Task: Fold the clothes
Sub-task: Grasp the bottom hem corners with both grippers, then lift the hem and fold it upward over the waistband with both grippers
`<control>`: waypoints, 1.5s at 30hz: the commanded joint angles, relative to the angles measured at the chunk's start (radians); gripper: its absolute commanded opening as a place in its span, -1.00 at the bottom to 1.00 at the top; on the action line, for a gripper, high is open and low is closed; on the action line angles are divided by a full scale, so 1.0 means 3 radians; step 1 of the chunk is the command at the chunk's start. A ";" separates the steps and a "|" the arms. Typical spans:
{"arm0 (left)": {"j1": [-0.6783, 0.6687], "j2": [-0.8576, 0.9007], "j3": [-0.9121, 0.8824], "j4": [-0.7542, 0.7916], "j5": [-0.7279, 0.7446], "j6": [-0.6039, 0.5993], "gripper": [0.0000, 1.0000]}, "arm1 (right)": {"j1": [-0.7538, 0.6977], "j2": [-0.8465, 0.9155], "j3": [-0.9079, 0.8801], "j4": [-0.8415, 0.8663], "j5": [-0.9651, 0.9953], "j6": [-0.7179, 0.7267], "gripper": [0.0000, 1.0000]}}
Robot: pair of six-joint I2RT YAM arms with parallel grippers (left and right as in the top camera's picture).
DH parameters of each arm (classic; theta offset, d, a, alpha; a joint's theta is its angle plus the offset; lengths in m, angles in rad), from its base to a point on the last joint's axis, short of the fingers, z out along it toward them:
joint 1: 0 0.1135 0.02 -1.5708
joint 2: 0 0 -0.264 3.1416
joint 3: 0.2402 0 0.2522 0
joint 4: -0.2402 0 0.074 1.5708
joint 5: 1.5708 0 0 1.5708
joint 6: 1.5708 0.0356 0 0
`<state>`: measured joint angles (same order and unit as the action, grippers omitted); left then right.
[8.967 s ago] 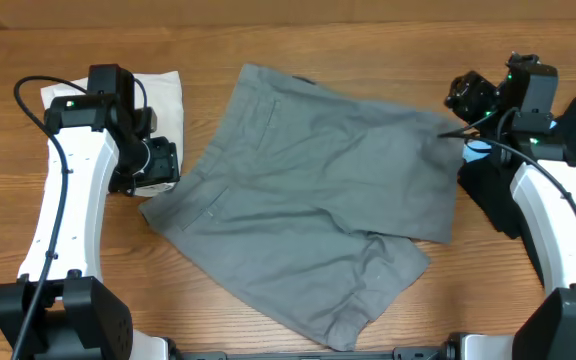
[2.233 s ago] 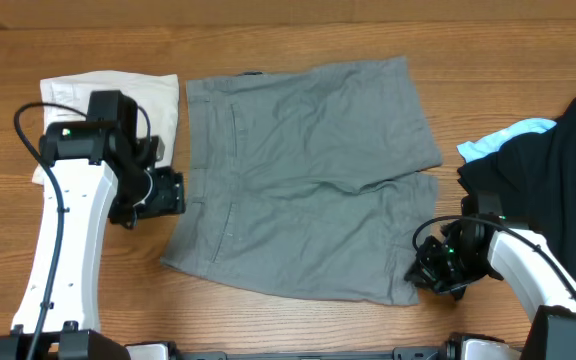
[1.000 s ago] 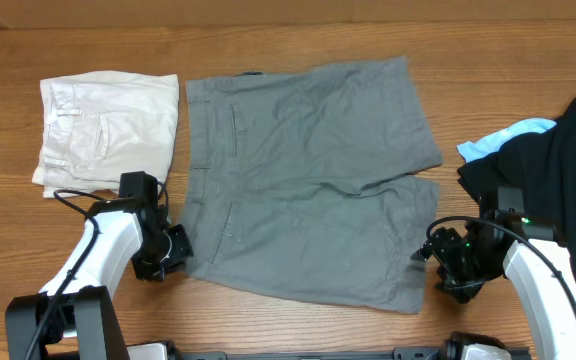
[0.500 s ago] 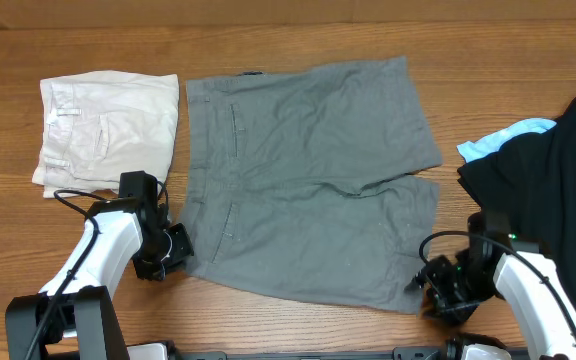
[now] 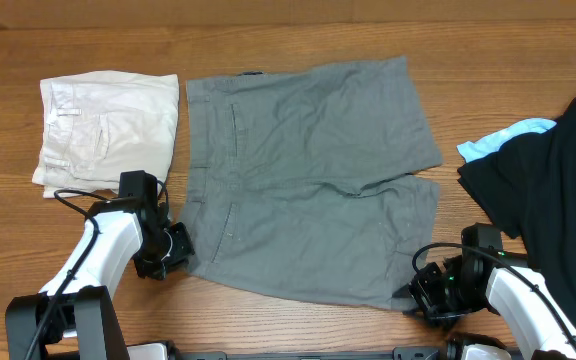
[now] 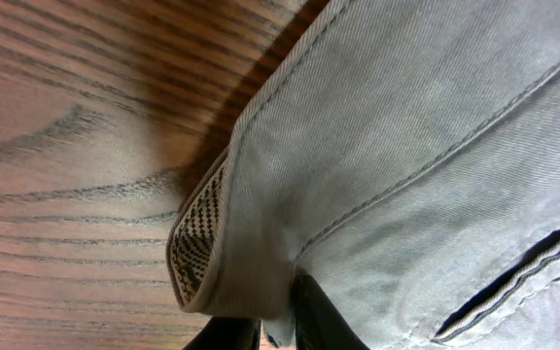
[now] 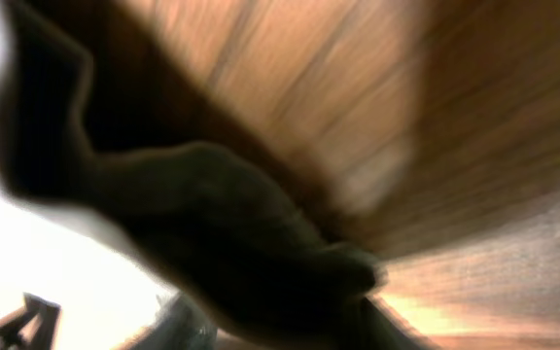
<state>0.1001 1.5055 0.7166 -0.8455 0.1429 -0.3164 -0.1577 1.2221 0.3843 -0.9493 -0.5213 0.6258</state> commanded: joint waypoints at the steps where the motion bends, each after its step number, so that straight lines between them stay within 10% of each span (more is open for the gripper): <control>1: 0.0017 -0.0008 -0.0018 0.0017 0.0051 -0.0042 -0.69 | -0.0022 -0.0028 0.0081 0.0005 0.0099 -0.0001 -0.55; 5: 0.0017 -0.0008 -0.0018 0.0013 0.0051 -0.0005 -0.82 | -0.0022 -0.0032 0.0329 -0.0226 0.0403 -0.0006 -0.85; 21: 0.0017 -0.0009 0.0268 -0.0148 0.0556 0.0495 -0.90 | -0.0020 -0.0041 0.0725 -0.0490 0.0538 -0.0165 -0.84; 26: 0.0017 -0.0008 0.0267 -0.0155 0.0571 0.0530 0.12 | -0.0020 -0.0041 0.0725 -0.0366 0.0538 -0.0165 -0.84; 31: 0.0017 -0.0008 0.0247 -0.0182 0.0549 0.0516 0.32 | -0.0020 -0.0041 0.0725 -0.0343 0.0538 -0.0167 -0.84; 45: 0.0017 -0.0008 -0.0024 -0.0151 0.0242 0.0186 -0.91 | -0.0020 -0.0041 0.0726 -0.0304 0.0537 -0.0223 -0.84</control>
<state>0.1001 1.5055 0.7082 -0.8932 0.2276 -0.2409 -0.1574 1.2221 0.5819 -1.0470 -0.3771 0.5743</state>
